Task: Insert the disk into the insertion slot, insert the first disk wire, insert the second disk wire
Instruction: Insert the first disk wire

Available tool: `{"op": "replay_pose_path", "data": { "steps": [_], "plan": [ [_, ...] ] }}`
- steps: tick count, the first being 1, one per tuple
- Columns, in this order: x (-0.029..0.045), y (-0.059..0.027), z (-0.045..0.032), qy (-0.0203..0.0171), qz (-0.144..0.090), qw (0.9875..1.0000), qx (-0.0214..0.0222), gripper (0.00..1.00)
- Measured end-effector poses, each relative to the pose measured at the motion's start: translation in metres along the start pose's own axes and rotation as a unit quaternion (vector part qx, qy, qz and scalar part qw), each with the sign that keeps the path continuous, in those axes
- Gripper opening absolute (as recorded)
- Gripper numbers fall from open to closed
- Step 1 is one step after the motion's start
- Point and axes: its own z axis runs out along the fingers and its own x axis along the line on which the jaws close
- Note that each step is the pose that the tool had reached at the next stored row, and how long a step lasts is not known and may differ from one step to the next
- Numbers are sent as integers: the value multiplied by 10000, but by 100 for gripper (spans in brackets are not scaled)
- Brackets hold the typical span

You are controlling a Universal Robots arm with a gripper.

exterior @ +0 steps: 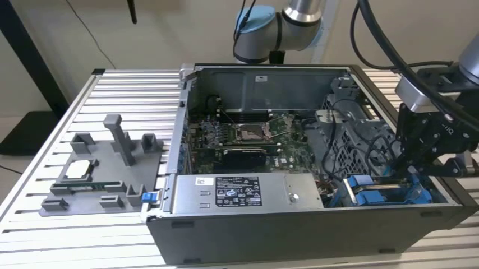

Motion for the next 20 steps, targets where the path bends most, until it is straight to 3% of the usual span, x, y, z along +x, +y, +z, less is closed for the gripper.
{"op": "replay_pose_path", "data": {
  "steps": [20],
  "plan": [
    [1, 15, 78, 1, -2, 10000, 27, 0]
  ]
}}
